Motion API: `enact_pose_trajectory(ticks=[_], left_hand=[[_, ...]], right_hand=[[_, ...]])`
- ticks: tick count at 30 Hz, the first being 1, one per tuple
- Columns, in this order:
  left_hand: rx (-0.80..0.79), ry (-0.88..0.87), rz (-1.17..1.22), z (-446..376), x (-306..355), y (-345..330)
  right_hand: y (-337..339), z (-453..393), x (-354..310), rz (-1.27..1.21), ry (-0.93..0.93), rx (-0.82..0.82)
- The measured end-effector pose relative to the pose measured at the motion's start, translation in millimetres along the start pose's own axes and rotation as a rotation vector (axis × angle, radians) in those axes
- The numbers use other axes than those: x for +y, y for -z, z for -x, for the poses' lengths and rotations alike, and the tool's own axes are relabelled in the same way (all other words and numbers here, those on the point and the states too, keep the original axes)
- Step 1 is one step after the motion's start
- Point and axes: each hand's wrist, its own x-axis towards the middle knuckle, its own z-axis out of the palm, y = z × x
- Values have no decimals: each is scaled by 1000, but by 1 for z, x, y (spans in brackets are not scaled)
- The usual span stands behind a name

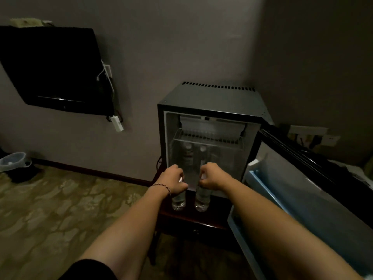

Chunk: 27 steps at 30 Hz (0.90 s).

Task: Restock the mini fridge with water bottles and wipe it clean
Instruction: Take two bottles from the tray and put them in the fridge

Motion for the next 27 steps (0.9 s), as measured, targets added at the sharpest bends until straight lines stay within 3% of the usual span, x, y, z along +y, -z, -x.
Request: enact_pose_trajectory(ticks=[6, 13, 18, 27], left_hand=[[7, -40, 53, -80, -19, 8], [-216, -33, 19, -151, -36, -7], [-284, 3, 101, -187, -50, -20], [-185, -59, 224, -225, -57, -45]], right_hand=[[5, -67, 4, -25, -64, 58], [-7, -128, 15, -143, -238, -59], [-12, -159, 19, -160, -326, 41], [-32, -183, 39, -242, -254, 189]])
